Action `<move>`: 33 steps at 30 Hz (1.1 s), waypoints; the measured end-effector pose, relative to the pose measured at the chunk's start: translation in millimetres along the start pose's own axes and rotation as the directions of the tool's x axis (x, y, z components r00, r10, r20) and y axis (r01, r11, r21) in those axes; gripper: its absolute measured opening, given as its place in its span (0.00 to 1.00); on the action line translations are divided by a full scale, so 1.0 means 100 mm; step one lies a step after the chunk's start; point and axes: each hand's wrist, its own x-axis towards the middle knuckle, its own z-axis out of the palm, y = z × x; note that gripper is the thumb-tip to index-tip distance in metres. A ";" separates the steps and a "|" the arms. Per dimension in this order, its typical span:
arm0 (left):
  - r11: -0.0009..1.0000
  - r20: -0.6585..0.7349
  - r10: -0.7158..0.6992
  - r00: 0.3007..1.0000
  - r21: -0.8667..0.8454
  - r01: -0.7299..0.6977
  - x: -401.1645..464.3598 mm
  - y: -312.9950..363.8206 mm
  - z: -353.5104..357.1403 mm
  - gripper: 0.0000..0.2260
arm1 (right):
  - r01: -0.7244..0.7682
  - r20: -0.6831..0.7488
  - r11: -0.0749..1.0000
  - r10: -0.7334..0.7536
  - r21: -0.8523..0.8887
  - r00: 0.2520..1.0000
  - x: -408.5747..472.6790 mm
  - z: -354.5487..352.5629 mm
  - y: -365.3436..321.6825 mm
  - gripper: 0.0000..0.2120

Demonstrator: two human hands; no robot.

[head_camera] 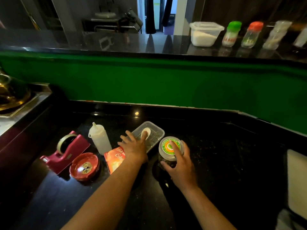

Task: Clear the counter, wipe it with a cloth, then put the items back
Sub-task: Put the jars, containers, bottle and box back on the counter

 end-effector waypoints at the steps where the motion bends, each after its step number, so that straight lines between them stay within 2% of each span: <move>1: 1.000 -0.006 0.005 1.000 -0.008 -0.005 0.02 -0.01 0.00 0.51 | 0.005 -0.007 1.000 -0.005 0.008 1.000 0.01 0.00 0.01 0.39; 10: 0.987 -0.122 0.001 0.993 -0.162 -0.021 -0.17 0.10 -0.14 0.43 | -0.037 -0.012 0.999 0.037 0.001 0.999 0.17 -0.27 0.16 0.39; 13: 0.961 -0.237 -0.037 0.971 -0.275 -0.031 -0.33 0.18 -0.36 0.40 | -0.021 -0.060 0.999 0.020 -0.027 0.998 0.39 -0.51 0.12 0.39; 16: 0.935 -0.352 -0.113 0.929 -0.355 -0.021 -0.49 0.23 -0.75 0.38 | 0.005 -0.157 1.000 -0.007 -0.009 0.988 0.69 -0.79 -0.04 0.39; 19: 0.898 -0.456 -0.192 0.869 -0.439 -0.032 -0.60 0.24 -1.27 0.36 | 0.102 -0.268 0.994 -0.092 0.025 0.959 1.05 -1.09 -0.34 0.40; 25: 0.851 -0.597 -0.298 0.745 -0.520 -0.076 -0.62 0.20 -2.51 0.31 | 0.324 -0.501 0.942 -0.239 0.089 0.832 1.79 -1.67 -1.20 0.38; 30: 0.866 -0.601 -0.316 0.734 -0.498 -0.034 -0.29 0.08 -3.35 0.35 | 0.373 -0.587 0.923 -0.251 0.095 0.770 2.47 -1.96 -1.79 0.36; 33: 0.884 -0.564 -0.326 0.759 -0.466 0.033 0.03 0.09 -3.64 0.38 | 0.320 -0.573 0.946 -0.231 0.057 0.786 2.90 -1.95 -1.96 0.35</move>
